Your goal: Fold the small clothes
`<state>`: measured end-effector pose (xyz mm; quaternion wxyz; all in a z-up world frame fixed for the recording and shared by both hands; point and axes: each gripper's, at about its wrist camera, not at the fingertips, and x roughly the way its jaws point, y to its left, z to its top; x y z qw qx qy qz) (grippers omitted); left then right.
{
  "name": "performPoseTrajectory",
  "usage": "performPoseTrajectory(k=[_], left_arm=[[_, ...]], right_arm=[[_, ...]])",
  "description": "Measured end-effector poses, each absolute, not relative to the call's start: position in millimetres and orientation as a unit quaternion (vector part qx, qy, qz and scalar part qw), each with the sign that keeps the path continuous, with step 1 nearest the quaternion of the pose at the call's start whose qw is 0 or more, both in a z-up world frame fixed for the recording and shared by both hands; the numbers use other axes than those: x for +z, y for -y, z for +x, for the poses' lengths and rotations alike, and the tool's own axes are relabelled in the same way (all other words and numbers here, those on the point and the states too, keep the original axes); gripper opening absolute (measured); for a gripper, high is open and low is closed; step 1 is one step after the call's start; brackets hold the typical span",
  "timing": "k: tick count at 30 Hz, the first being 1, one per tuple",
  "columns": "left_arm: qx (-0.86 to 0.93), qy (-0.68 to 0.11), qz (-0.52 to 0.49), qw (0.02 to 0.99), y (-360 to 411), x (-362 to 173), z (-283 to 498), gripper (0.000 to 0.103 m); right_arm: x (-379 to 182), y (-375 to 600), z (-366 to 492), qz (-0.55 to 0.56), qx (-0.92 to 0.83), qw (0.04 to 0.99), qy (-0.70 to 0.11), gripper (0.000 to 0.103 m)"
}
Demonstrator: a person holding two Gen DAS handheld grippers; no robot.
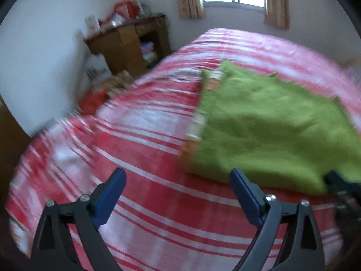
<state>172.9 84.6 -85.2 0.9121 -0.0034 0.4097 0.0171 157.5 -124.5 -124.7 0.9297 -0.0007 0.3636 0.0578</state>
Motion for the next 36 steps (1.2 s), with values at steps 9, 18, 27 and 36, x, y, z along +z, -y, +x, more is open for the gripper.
performPoseTrajectory(k=[9, 18, 27, 36], left_arm=[[-0.075, -0.422, -0.184, 0.884, -69.1, -111.9, 193.6, 0.097], [-0.082, -0.394, -0.276, 0.873, -70.2, -111.6, 232.7, 0.060], [-0.055, -0.379, -0.271, 0.883, -81.8, -118.4, 218.0, 0.038], [-0.027, -0.368, -0.333, 0.868, -88.6, -119.1, 236.5, 0.037]], right_arm=[[-124.9, 126.5, 158.7, 0.000, 0.058, 0.931, -0.361, 0.019], [-113.0, 129.2, 159.9, 0.017, 0.069, 0.925, -0.373, 0.019], [-104.2, 125.7, 213.5, 0.063, 0.058, 0.929, -0.359, 0.018], [-118.5, 121.9, 213.1, 0.069, 0.065, 0.926, -0.366, 0.019]])
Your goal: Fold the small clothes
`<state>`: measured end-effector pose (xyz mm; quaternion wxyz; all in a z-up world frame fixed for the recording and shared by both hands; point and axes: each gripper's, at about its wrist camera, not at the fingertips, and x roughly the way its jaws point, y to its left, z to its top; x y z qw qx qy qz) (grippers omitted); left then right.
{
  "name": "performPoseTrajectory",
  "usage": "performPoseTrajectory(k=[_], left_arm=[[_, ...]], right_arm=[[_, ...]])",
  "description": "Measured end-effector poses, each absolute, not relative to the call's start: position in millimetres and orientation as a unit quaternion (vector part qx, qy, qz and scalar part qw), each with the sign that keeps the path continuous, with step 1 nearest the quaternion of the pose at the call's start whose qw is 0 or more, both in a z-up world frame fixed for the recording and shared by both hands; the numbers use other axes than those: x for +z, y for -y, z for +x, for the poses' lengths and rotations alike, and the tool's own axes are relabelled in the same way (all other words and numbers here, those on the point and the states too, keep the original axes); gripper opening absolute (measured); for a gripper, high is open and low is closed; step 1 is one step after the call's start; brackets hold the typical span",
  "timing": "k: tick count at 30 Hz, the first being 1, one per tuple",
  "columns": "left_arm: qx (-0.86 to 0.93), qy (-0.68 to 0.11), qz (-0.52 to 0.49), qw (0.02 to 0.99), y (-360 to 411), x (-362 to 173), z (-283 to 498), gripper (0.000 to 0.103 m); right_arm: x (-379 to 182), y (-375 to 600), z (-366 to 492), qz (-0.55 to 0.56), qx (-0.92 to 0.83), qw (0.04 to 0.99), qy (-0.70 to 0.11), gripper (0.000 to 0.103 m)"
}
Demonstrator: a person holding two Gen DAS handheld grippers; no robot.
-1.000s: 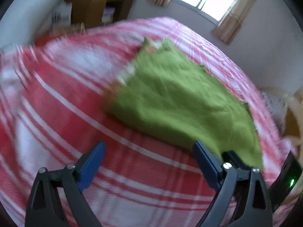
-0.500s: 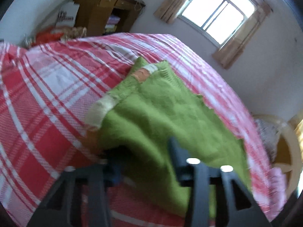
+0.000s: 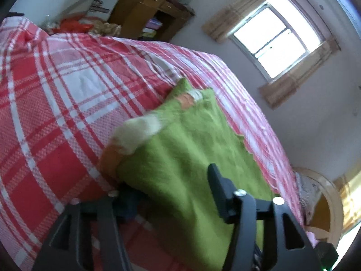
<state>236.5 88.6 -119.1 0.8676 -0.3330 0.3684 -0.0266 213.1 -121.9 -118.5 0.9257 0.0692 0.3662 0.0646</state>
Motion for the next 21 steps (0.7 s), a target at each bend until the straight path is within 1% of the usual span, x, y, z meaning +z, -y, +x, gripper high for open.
performPoseTrajectory(k=[1, 5, 7, 11, 14, 17, 21], left_arm=[[-0.026, -0.371, -0.324, 0.870, -87.2, -119.5, 237.1, 0.022], [-0.029, -0.371, -0.281, 0.885, -79.2, -114.7, 235.3, 0.016], [-0.017, -0.365, -0.220, 0.904, -63.7, -103.3, 234.5, 0.015], [-0.027, -0.331, -0.108, 0.937, -25.6, -77.9, 227.8, 0.014], [-0.052, -0.302, -0.029, 0.951, 3.6, -64.2, 221.1, 0.014], [-0.070, -0.297, 0.018, 0.952, 21.9, -64.7, 217.1, 0.014], [-0.083, -0.306, 0.044, 0.947, 33.1, -70.8, 221.7, 0.014]], right_arm=[[-119.2, 122.3, 212.2, 0.070, 0.065, 0.926, -0.365, 0.019], [-120.6, 124.0, 211.0, 0.071, 0.065, 0.926, -0.364, 0.019], [-121.1, 126.3, 209.9, 0.076, 0.067, 0.926, -0.364, 0.019], [-120.6, 132.3, 210.9, 0.095, 0.076, 0.923, -0.364, 0.019], [-117.3, 147.4, 204.6, 0.140, 0.076, 0.922, -0.353, 0.019], [-116.3, 159.5, 195.6, 0.169, 0.061, 0.922, -0.344, 0.019], [-125.7, 169.9, 192.3, 0.195, 0.063, 0.913, -0.352, 0.019]])
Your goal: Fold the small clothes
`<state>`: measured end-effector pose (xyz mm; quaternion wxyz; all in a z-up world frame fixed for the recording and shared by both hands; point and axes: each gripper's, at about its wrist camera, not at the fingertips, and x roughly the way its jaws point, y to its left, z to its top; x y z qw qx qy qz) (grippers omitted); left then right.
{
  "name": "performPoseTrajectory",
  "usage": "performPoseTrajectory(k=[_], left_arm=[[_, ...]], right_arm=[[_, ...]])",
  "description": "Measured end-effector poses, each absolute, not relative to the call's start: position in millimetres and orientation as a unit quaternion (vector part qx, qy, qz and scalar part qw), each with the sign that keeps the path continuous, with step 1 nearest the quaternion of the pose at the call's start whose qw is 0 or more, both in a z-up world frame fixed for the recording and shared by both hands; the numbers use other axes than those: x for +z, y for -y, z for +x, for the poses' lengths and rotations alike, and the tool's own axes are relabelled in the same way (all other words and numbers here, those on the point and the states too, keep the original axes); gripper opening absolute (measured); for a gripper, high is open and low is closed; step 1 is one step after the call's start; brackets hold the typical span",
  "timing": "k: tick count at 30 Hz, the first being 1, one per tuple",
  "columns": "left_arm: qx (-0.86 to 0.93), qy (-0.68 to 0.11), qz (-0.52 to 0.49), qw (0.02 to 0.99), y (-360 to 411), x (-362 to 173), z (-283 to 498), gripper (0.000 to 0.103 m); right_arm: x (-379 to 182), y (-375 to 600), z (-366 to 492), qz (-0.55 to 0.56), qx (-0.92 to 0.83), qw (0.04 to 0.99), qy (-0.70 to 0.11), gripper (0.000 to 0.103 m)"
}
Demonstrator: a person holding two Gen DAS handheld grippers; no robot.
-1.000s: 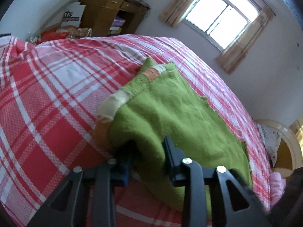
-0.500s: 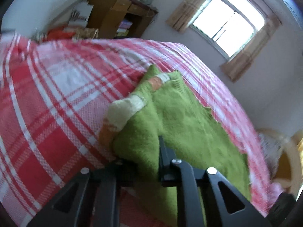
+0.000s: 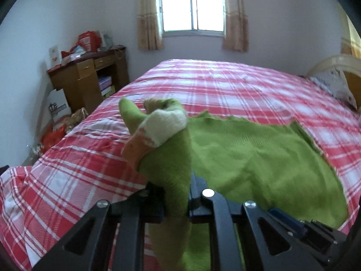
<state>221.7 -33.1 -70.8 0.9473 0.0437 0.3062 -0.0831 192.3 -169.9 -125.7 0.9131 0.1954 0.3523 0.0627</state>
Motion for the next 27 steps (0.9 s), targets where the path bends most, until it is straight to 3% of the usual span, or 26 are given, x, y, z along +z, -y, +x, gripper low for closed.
performPoseTrajectory(k=[18, 27], left_arm=[[-0.145, -0.312, 0.141, 0.928, 73.3, -86.3, 197.3, 0.013], [-0.184, -0.285, 0.215, 0.916, 84.6, -98.7, 172.2, 0.013]], right_arm=[[-117.7, 201.0, 180.5, 0.215, 0.036, 0.910, -0.353, 0.019], [-96.2, 228.2, 201.8, 0.282, 0.070, 0.902, -0.319, 0.020]])
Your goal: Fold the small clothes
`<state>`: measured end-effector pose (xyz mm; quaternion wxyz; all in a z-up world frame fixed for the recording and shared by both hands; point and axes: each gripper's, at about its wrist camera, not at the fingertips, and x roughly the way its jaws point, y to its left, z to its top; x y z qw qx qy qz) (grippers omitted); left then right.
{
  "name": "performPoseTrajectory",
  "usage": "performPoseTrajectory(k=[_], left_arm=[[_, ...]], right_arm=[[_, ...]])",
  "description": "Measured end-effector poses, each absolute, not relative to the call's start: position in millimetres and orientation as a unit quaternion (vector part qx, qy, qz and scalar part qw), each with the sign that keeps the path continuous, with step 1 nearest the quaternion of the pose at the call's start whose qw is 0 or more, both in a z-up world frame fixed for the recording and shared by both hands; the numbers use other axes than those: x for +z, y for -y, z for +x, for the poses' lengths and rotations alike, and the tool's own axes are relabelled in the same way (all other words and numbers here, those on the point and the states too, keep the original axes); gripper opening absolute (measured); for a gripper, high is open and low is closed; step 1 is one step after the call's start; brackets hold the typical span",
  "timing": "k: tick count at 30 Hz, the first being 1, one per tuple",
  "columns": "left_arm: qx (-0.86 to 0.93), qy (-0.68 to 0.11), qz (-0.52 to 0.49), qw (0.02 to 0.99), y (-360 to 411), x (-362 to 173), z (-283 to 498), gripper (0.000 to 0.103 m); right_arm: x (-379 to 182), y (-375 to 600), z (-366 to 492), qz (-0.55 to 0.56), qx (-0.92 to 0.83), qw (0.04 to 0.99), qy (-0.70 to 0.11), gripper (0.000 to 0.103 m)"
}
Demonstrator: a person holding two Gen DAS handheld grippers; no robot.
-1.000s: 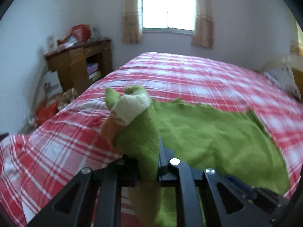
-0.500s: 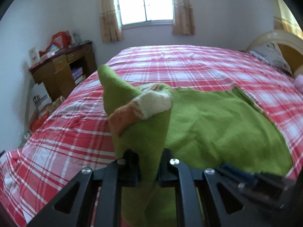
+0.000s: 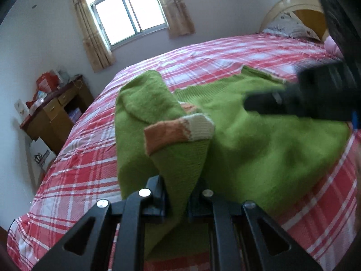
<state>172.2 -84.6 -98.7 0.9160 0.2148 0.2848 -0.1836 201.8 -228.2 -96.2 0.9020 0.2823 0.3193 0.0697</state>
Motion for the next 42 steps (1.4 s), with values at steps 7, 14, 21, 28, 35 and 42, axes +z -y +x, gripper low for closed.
performPoseTrajectory(k=[7, 14, 21, 28, 35, 42], left_arm=[[-0.202, -0.292, 0.186, 0.916, 78.8, -97.0, 176.1, 0.013], [-0.207, -0.290, 0.177, 0.917, 77.6, -97.3, 173.6, 0.013], [-0.213, -0.294, 0.169, 0.916, 76.8, -98.4, 174.3, 0.014], [-0.232, -0.300, 0.132, 0.916, 67.4, -95.4, 174.6, 0.014], [-0.248, -0.297, 0.079, 0.919, 64.2, -77.2, 163.0, 0.014], [-0.282, -0.271, 0.084, 0.916, 96.9, -46.1, 146.9, 0.014]], right_arm=[[-88.7, 225.7, 257.5, 0.336, 0.148, 0.874, -0.319, 0.058], [-105.8, 198.5, 324.6, 0.276, 0.155, 0.867, -0.386, 0.058], [-118.4, 188.5, 337.7, 0.257, 0.194, 0.860, -0.395, 0.023], [-102.0, 191.7, 321.8, 0.253, 0.187, 0.878, -0.362, 0.017], [-73.4, 194.3, 301.1, 0.207, 0.166, 0.899, -0.347, 0.016], [-43.4, 228.2, 282.7, 0.175, 0.136, 0.917, -0.332, 0.015]])
